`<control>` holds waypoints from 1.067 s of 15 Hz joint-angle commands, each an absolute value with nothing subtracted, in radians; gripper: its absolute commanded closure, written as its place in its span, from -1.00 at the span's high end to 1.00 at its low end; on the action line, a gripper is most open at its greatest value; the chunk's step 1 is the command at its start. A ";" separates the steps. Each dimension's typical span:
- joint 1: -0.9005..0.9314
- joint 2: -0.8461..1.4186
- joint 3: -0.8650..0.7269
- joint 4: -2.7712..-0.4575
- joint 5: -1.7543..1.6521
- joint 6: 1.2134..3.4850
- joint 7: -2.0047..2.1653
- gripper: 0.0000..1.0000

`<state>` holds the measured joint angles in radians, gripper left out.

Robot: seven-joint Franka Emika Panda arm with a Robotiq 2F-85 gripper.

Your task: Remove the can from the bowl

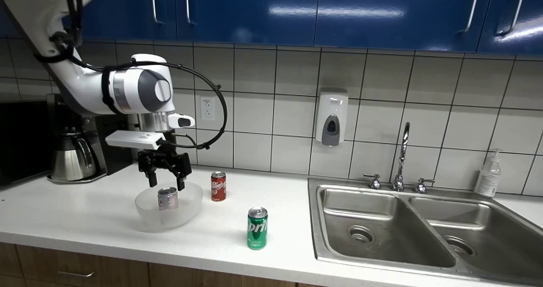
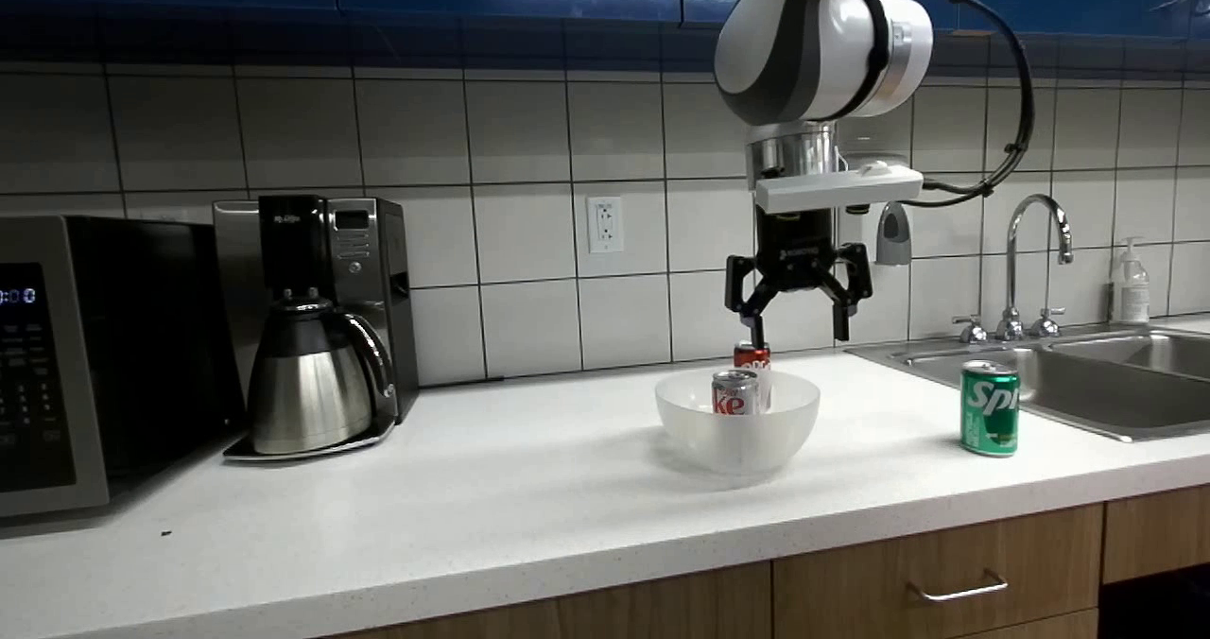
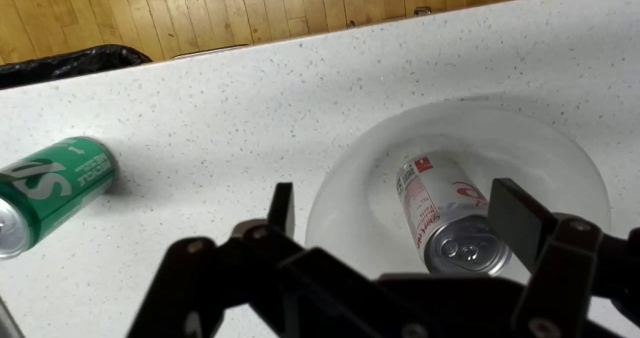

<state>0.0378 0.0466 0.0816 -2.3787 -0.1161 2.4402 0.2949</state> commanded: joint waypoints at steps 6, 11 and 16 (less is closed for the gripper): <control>0.104 0.210 0.057 -2.225 -0.183 2.439 0.422 1.00; 0.146 0.275 0.029 -2.175 -0.223 2.444 0.462 1.00; 0.169 0.316 0.009 -2.137 -0.218 2.458 0.460 1.00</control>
<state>0.1475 0.2863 0.0287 -2.1748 -0.2000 2.4490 0.4308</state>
